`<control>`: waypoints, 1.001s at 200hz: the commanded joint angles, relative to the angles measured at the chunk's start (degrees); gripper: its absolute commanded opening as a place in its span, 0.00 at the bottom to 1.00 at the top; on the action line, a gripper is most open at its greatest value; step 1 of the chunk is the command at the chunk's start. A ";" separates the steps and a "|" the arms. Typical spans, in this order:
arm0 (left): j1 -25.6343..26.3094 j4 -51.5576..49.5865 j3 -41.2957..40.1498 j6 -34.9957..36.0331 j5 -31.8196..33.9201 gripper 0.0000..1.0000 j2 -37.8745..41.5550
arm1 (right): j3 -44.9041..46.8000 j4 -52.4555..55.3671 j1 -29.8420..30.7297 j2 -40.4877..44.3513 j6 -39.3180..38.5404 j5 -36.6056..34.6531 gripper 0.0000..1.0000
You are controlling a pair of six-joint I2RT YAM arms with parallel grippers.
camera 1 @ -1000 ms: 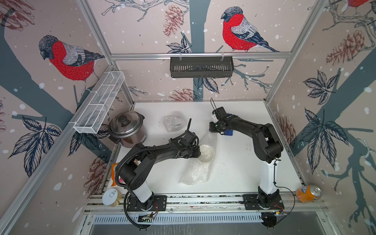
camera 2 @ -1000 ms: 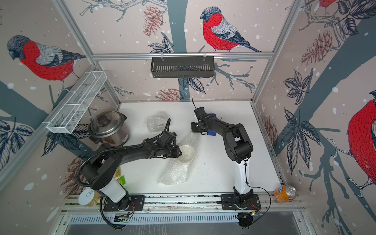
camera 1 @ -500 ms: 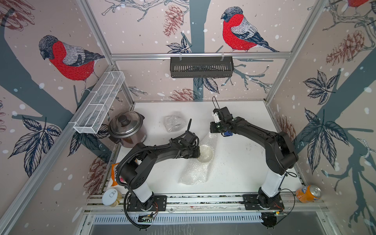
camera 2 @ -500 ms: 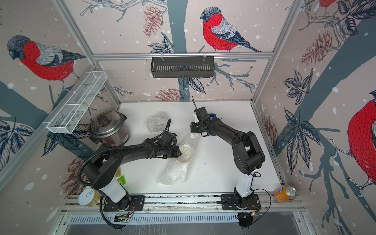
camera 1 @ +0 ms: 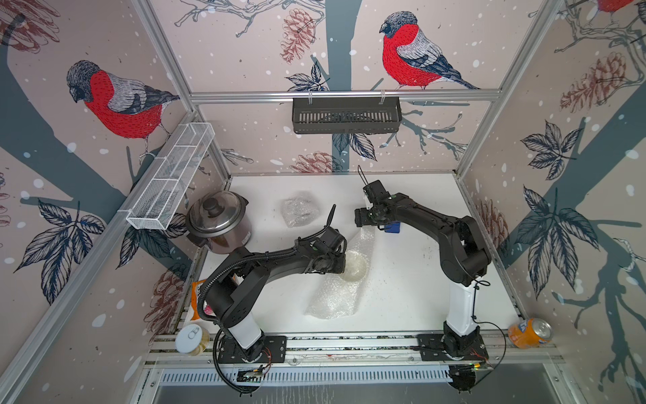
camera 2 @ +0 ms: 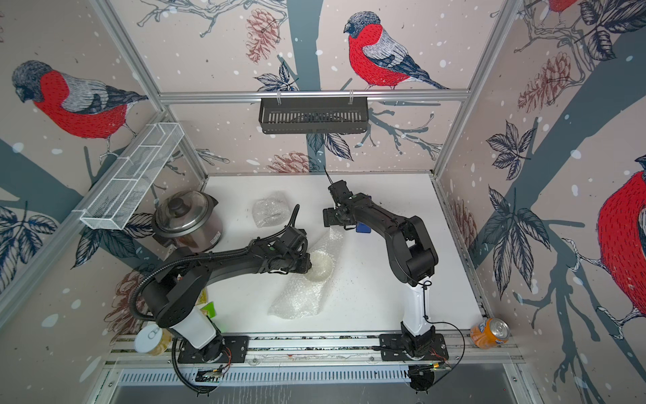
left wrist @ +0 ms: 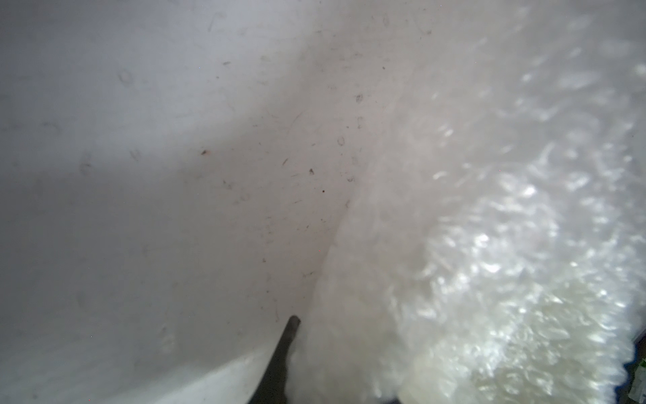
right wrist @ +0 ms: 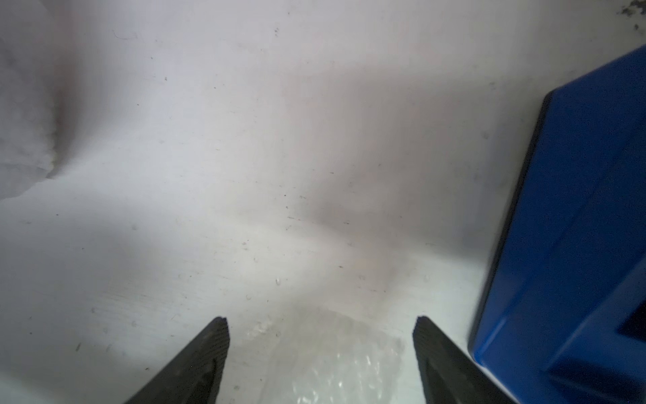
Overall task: Wrap bowls in bubble wrap
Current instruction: Wrap the bowl in bubble wrap.
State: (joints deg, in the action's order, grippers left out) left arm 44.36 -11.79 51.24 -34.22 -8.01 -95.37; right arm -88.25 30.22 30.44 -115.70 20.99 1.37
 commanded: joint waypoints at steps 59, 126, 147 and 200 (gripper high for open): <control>0.20 -1.61 0.30 0.58 1.59 0.22 -0.22 | -1.93 1.44 -1.37 -3.00 -0.74 1.92 0.26; -1.38 0.25 0.29 -4.57 -1.19 0.13 -3.30 | 6.47 -5.59 2.73 12.34 3.69 5.86 0.00; -3.14 2.88 -1.06 -8.45 -3.63 0.11 -3.71 | 12.88 -9.77 6.30 19.10 7.22 7.09 0.00; -4.90 7.66 -3.32 -15.89 -5.29 0.07 -1.79 | 33.74 -25.82 14.76 28.86 21.43 9.89 0.00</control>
State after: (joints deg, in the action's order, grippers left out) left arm 39.79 -4.05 48.62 -45.52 -15.27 -97.71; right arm -59.72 13.72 42.59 -88.68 34.04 9.30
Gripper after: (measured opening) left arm 0.153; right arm 0.052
